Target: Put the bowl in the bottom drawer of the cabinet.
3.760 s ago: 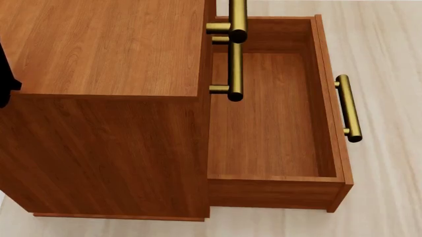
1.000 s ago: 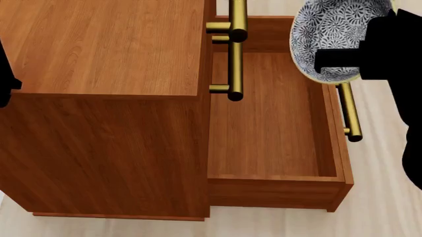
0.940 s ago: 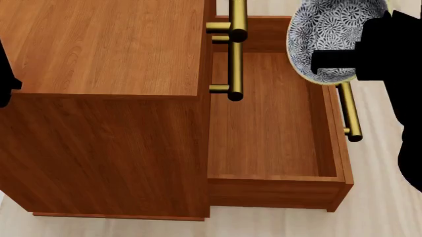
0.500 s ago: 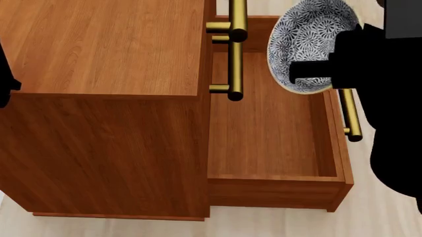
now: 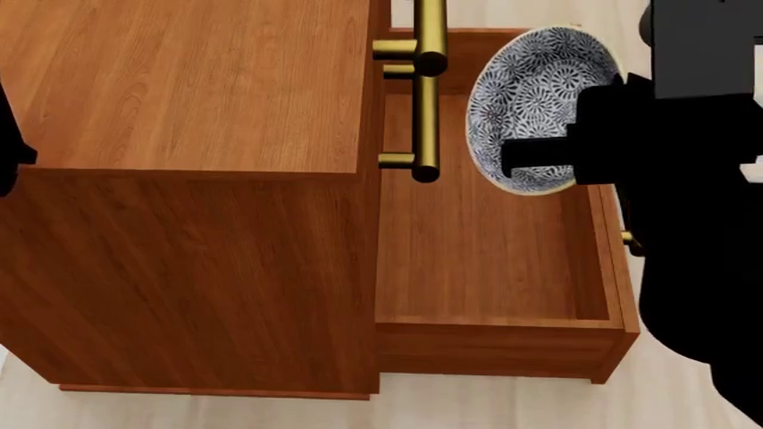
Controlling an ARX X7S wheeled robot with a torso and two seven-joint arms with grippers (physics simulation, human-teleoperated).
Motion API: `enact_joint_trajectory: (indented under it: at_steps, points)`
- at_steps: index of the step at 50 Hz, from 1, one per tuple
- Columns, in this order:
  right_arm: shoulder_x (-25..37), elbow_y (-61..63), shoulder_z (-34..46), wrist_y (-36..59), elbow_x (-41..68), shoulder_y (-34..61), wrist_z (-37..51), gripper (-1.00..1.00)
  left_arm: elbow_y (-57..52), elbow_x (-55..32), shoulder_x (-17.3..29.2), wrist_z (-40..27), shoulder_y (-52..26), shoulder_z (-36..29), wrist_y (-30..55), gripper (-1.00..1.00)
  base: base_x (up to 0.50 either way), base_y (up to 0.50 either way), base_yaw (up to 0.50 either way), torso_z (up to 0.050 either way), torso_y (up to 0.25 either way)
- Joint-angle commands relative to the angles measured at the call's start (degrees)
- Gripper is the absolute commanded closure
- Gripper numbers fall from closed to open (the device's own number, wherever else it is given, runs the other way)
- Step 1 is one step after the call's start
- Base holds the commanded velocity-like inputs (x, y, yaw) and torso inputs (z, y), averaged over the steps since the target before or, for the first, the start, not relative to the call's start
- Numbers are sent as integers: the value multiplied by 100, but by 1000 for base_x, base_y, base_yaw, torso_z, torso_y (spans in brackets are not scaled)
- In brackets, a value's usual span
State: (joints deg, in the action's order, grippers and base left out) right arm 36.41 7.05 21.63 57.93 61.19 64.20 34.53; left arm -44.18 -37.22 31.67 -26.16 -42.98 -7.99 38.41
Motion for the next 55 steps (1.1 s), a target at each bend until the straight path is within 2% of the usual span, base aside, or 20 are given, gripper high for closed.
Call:
enact_joint_trajectory:
  at_steps: [1, 55]
  points:
    - [-11, 21, 8, -77, -104, -89, -31, 100, -24, -27, 19, -22, 10, 10, -2, -100, 0, 0, 0, 0, 0]
    - [26, -17, 243, -140, -96, -408, -263, 100, 34, -14, 40, -62, -1, -84, -83, -100, 0, 0, 0, 0, 0]
